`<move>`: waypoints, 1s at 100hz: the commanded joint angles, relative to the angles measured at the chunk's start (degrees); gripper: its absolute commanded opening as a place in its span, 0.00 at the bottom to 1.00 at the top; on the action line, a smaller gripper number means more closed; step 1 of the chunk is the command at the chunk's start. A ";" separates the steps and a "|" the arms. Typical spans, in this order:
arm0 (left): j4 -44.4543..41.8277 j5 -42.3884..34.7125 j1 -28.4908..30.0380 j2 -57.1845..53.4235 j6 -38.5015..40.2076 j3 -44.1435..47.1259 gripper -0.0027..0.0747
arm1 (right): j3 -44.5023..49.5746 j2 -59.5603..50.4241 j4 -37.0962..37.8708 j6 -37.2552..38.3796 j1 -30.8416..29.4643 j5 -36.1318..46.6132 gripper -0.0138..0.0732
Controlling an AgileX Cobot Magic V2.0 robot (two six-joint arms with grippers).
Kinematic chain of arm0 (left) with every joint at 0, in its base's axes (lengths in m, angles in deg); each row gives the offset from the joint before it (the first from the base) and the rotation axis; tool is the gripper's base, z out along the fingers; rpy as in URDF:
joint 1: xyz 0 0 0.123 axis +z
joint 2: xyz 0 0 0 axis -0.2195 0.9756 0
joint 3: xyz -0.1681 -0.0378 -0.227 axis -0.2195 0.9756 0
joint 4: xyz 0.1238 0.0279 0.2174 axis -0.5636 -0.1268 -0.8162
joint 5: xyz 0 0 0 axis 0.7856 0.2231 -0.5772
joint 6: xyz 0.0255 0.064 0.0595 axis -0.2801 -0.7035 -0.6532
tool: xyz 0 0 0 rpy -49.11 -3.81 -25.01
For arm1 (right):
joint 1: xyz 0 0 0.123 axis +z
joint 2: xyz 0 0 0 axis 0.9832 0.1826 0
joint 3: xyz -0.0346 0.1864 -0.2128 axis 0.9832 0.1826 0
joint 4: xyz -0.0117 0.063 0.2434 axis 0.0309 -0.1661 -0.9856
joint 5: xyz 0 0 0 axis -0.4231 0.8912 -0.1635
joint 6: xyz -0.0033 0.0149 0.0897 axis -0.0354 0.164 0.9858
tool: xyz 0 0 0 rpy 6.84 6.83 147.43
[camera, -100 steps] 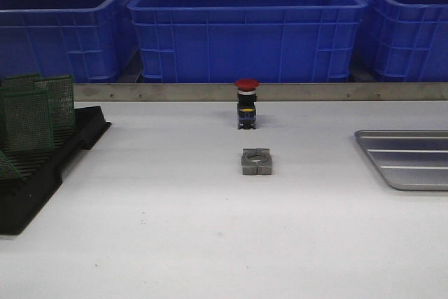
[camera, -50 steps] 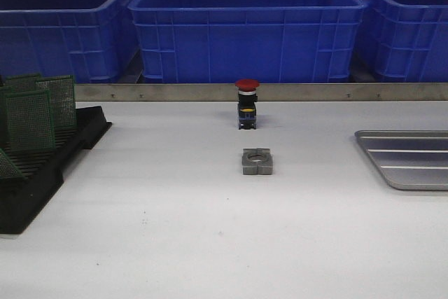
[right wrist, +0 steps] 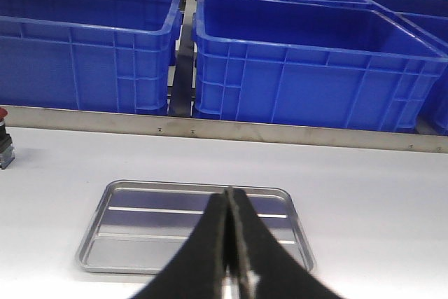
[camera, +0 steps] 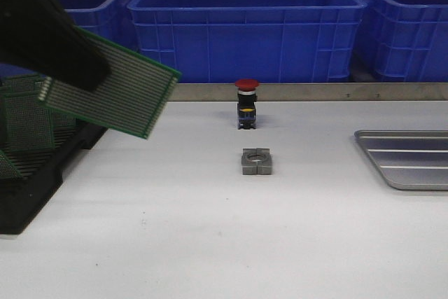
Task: Place circuit board on tray
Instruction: 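Grasp the green circuit board with the left gripper and lift it out, then hold the board up while the right gripper moves toward its free edge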
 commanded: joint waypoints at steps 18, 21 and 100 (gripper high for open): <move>3.87 -3.21 -2.59 2.64 -0.97 -1.93 0.01 | -0.72 -1.43 0.54 0.22 -0.28 4.27 0.03; 4.01 -3.54 -2.59 2.64 -1.20 -1.93 0.01 | -0.72 -1.43 0.54 0.22 -0.28 4.27 0.03; 5.64 -3.27 -2.59 2.64 -3.56 -1.98 0.01 | -5.77 0.50 -9.30 3.04 0.20 -4.32 0.03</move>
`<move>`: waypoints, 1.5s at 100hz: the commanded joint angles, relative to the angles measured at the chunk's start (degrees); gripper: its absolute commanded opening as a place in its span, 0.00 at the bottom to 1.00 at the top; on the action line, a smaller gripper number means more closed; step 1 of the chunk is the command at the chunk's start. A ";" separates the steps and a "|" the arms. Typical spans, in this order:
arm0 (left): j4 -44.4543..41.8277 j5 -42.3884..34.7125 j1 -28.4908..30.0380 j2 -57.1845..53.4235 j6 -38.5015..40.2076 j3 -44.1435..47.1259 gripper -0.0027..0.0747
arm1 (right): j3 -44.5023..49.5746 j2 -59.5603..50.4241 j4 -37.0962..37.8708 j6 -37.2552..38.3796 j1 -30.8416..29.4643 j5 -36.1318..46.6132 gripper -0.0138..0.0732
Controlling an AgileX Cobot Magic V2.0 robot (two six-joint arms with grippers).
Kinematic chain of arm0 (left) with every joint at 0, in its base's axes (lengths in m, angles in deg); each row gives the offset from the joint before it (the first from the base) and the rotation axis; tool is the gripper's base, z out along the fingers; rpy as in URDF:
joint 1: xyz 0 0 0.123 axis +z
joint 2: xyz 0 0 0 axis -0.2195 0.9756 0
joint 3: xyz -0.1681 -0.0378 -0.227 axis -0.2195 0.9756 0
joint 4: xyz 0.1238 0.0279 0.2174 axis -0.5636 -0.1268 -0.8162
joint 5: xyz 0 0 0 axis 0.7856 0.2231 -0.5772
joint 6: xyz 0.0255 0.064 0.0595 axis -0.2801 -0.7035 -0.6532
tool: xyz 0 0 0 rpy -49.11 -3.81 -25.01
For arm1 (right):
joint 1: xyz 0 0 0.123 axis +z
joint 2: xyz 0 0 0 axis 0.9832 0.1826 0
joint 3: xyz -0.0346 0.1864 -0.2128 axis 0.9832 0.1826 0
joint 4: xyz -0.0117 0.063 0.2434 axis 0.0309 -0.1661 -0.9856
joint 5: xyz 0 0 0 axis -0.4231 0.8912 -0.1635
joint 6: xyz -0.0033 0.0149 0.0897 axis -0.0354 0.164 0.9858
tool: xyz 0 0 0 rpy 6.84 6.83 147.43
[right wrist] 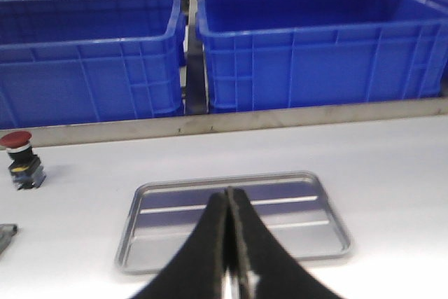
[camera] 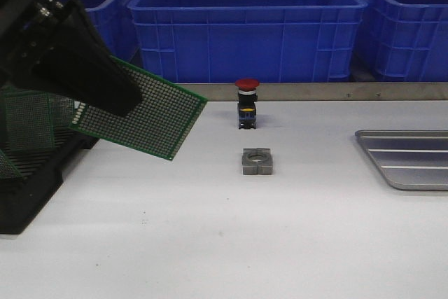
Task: Place circuit board on tray
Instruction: 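Hold the board up while the right gripper moves toward its free edge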
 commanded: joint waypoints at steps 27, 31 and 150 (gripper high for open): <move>3.78 -1.11 -0.47 -1.28 0.20 -2.06 0.01 | -25.70 20.66 -1.15 -0.72 0.52 -17.49 0.03; 3.78 -1.11 -0.47 -1.28 0.20 -2.06 0.01 | -28.15 24.10 -2.04 -1.08 0.52 -19.84 0.03; 3.92 -0.97 -0.47 -1.28 0.07 -2.06 0.01 | -50.46 74.83 -61.20 -97.08 36.23 -30.76 0.58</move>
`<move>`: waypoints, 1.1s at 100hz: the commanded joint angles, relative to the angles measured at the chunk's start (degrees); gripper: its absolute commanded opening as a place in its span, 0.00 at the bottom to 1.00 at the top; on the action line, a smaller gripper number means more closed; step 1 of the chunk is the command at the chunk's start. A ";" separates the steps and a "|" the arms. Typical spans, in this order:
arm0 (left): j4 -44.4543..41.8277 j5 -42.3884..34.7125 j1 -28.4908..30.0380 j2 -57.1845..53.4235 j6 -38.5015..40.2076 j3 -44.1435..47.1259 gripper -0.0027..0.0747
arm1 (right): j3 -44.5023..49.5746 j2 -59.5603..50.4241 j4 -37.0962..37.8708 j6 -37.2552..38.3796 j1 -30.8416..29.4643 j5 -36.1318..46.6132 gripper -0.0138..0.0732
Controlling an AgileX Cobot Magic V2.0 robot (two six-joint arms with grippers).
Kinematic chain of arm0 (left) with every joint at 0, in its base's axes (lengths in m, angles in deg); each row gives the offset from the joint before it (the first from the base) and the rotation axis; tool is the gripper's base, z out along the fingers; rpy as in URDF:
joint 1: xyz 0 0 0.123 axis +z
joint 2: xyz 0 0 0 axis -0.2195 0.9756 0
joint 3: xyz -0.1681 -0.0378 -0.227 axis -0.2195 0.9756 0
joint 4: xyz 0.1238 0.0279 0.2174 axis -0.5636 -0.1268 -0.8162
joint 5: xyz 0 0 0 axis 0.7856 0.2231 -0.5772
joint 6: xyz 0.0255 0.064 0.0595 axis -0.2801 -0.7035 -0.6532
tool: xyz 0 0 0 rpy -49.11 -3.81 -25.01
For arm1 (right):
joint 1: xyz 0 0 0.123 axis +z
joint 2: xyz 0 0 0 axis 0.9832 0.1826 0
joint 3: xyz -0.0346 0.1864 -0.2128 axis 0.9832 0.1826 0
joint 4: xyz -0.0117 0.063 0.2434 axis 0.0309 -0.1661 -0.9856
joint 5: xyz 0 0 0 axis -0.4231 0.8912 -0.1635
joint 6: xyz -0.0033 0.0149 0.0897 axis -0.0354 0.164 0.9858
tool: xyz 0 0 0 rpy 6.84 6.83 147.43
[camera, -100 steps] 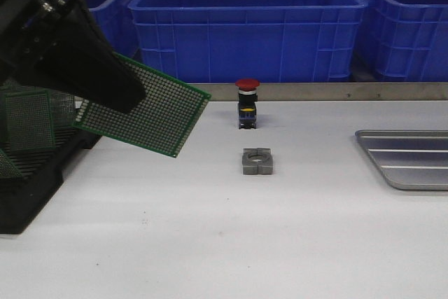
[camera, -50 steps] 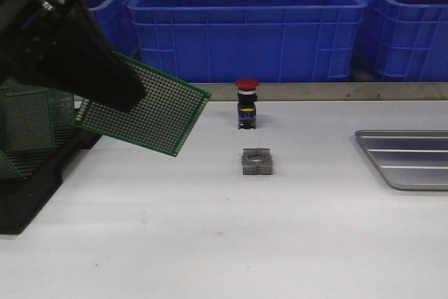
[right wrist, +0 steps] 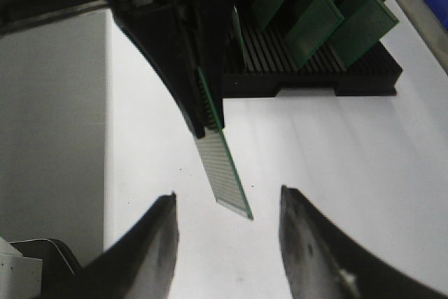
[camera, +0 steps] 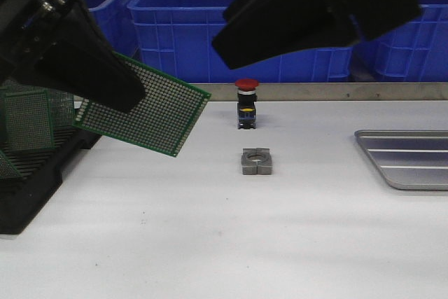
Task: Place circuit board on tray
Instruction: 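Hold the board up while the right gripper moves toward its free edge, then grasp the board edge with the right gripper and release the left gripper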
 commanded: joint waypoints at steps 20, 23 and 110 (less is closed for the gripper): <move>2.53 -0.97 -0.47 -1.28 0.21 -1.97 0.01 | -9.57 10.38 -2.89 -0.90 0.33 -7.55 0.57; 2.53 -0.97 -0.47 -1.28 0.21 -1.97 0.01 | -10.12 11.32 -2.89 -0.90 0.33 -8.14 0.57; 3.12 -0.88 -0.47 -1.39 0.21 -2.15 0.53 | -12.45 16.71 -2.65 -0.84 0.43 -11.96 0.02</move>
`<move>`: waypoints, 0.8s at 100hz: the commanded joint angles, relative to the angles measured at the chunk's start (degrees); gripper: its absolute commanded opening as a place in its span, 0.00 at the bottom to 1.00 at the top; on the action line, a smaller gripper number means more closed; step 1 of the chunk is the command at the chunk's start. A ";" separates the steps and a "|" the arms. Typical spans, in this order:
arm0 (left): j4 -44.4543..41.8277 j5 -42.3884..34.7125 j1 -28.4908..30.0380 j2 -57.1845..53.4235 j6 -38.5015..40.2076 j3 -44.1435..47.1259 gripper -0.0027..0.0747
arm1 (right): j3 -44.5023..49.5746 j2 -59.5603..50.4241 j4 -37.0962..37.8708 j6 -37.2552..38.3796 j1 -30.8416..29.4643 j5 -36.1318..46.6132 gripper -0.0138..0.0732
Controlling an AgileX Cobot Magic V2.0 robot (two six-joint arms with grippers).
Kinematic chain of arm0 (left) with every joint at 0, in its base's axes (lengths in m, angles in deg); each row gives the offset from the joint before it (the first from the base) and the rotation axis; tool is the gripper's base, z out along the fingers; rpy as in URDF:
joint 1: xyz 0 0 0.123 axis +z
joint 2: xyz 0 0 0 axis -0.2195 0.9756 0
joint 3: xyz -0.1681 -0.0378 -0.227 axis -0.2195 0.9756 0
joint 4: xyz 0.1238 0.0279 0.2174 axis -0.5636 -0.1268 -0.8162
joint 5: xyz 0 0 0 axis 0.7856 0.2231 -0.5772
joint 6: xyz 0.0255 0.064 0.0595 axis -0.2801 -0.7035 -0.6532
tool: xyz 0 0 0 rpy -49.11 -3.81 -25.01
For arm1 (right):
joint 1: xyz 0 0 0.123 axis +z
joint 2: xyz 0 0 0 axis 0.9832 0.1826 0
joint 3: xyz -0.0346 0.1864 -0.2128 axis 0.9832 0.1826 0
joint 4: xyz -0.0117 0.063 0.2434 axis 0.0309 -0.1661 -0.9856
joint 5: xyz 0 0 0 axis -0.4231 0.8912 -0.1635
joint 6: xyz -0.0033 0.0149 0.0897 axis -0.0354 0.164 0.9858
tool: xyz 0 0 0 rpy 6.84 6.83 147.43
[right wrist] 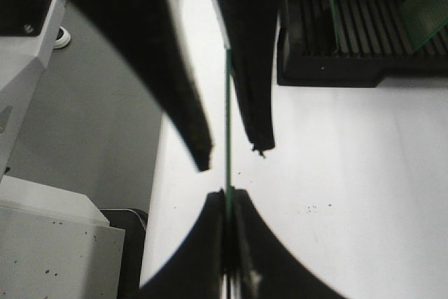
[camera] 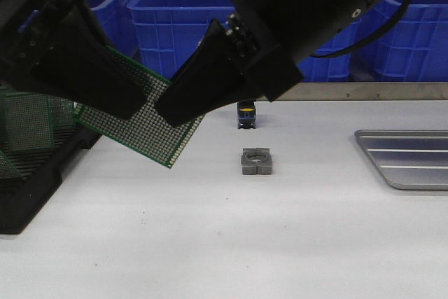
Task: Place circuit board on tray
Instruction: 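Grasp the board edge with the right gripper and release the left gripper, then carry the board with the right gripper and lay it in the silver tray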
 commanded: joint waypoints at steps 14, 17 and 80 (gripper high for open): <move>1.50 -6.41 -0.36 -3.16 0.46 -2.11 0.80 | -1.77 -2.07 -3.34 4.82 -1.39 -0.79 0.02; 0.65 -7.11 -0.36 -3.60 0.46 -2.38 0.80 | -1.77 -2.07 -3.34 6.45 -2.07 -0.79 0.02; -1.80 -8.13 -0.36 -5.03 0.46 -5.34 0.79 | -1.53 1.99 -2.66 33.50 -33.96 6.95 0.02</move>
